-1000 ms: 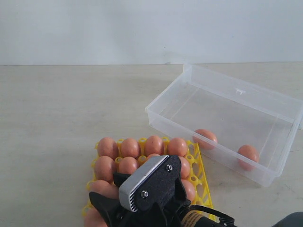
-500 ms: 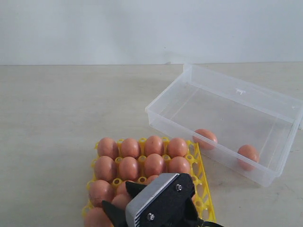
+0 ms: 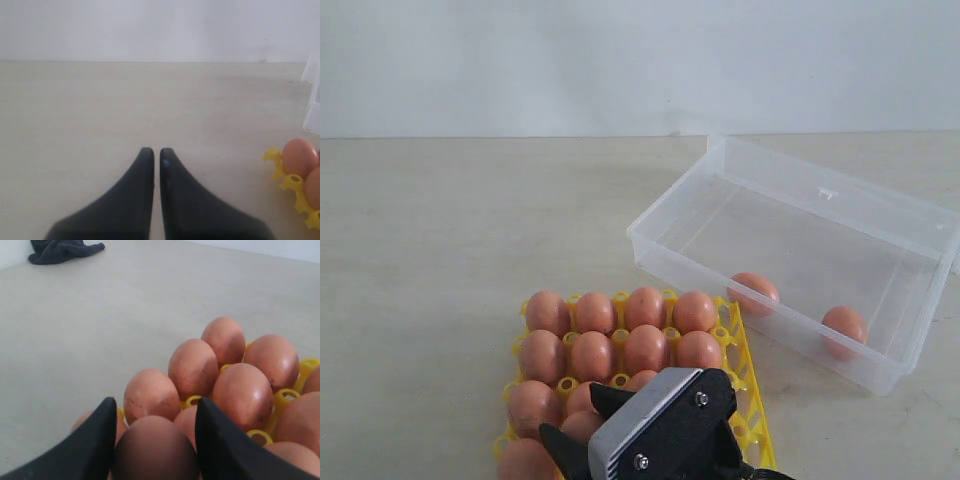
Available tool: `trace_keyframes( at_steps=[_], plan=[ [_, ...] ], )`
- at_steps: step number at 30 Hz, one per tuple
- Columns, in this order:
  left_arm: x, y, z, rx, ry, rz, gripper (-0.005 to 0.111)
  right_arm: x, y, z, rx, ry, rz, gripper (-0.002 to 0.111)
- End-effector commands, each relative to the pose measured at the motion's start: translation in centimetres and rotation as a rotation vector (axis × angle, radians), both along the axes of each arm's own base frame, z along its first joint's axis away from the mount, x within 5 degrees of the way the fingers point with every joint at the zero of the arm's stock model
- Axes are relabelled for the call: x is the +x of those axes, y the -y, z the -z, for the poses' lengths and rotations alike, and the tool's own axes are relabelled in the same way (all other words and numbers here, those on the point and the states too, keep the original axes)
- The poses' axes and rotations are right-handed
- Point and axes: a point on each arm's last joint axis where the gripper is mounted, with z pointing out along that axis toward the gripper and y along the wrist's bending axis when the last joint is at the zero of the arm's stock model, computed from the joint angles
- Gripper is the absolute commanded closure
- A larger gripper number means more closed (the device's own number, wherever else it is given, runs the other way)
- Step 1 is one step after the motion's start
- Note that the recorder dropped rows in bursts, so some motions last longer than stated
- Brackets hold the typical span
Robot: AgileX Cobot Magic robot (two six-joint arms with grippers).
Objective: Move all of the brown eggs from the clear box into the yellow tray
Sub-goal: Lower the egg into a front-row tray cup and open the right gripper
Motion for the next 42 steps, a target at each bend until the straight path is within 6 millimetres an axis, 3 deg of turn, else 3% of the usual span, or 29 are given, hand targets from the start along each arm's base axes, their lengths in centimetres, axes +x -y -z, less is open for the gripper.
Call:
trace_keyframes(
  at_steps=[1,8,17,30,42],
  plan=[
    [0.0,0.0,-0.2,-0.012,0.014,0.002,0.103,-0.3,-0.2,0.1,-0.004,0.014,-0.048,0.109],
    [0.0,0.0,-0.2,-0.012,0.014,0.002,0.103,-0.6,-0.4,1.3,-0.04,-0.002,-0.079,0.109],
    [0.0,0.0,-0.2,-0.012,0.014,0.002,0.103,-0.2,-1.3,0.9,-0.018,0.027,-0.078,0.109],
    [0.0,0.0,-0.2,-0.012,0.014,0.002,0.103,0.1,-0.9,1.3,-0.076,0.018,-0.028,0.108],
    [0.0,0.0,-0.2,-0.012,0.014,0.002,0.103,0.2,-0.9,1.3,-0.13,0.065,-0.048,0.073]
  ],
)
